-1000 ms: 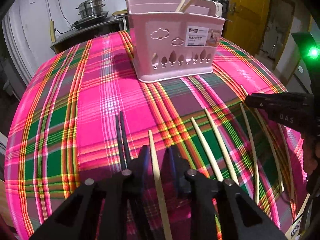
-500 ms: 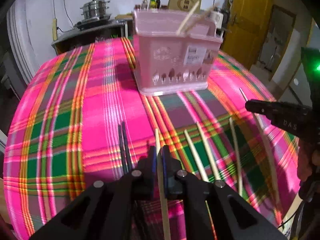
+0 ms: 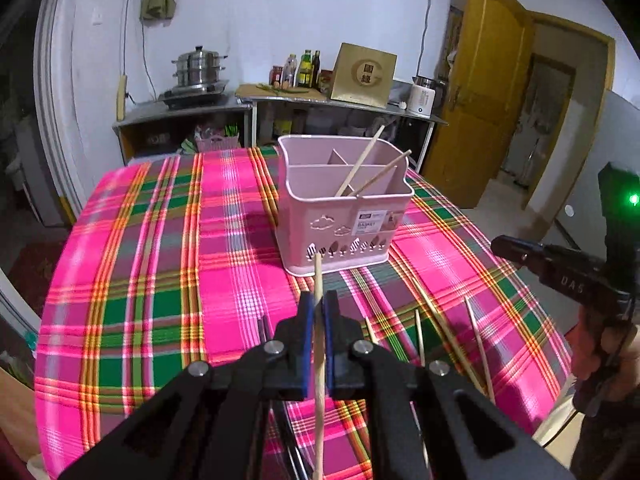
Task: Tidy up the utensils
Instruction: 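Grasp a wooden chopstick with the left gripper while the right gripper grasps another, then lift the left gripper's chopstick into the basket while the right gripper carries its own there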
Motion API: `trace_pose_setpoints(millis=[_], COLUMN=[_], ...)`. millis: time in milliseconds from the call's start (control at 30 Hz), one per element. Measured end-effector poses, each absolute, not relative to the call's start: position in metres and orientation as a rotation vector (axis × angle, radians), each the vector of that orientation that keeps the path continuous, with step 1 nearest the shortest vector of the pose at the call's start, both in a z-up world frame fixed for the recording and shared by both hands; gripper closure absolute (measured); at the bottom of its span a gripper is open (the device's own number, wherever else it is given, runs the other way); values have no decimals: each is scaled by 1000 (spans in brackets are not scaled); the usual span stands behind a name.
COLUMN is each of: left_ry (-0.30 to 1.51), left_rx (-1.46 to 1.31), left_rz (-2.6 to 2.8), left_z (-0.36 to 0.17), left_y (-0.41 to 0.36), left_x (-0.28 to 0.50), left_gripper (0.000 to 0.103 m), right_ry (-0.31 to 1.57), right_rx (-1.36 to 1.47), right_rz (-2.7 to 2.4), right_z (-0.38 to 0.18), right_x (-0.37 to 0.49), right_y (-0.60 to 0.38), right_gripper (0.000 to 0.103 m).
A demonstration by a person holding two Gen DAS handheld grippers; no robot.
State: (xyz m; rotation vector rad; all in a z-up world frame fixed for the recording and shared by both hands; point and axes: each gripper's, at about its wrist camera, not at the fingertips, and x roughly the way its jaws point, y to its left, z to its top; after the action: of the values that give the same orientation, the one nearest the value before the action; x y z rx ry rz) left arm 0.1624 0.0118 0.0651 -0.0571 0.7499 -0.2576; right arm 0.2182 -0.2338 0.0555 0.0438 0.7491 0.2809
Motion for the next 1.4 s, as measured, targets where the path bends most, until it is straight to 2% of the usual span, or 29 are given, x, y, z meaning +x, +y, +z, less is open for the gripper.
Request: trace_pose_setpoints(millis=[167, 233, 267, 300, 733, 800, 867, 1100, 1400], left_ry=[760, 761, 762, 762, 754, 750, 746, 734, 690], left_rx=[-74, -74, -71, -68, -60, -58, -57, -57, -57], left_rz=[-247, -250, -251, -251, -263, -265, -267, -275, -280], left_z=[59, 59, 59, 59, 66, 68, 69, 76, 94], left_y=[13, 13, 13, 13, 10, 10, 9, 7, 7], left_x=[165, 165, 164, 165, 169, 169, 169, 168, 167], left_gripper=[97, 97, 98, 98, 98, 98, 98, 98, 98], right_ry=[855, 923, 938, 959, 1093, 1097, 1095, 1056, 849], right_rx=[27, 12, 12, 11, -131, -150, -163, -137, -70], right_rz=[301, 290, 285, 280, 245, 228, 223, 244, 282], right_z=[32, 13, 7, 0, -33, -36, -38, -24, 48], right_x=[229, 239, 242, 247, 282, 282, 287, 283, 249], right_y=[-230, -228, -229, -228, -204, -200, -201, -202, -219], right_gripper=[98, 92, 86, 85, 85, 94, 96, 97, 97])
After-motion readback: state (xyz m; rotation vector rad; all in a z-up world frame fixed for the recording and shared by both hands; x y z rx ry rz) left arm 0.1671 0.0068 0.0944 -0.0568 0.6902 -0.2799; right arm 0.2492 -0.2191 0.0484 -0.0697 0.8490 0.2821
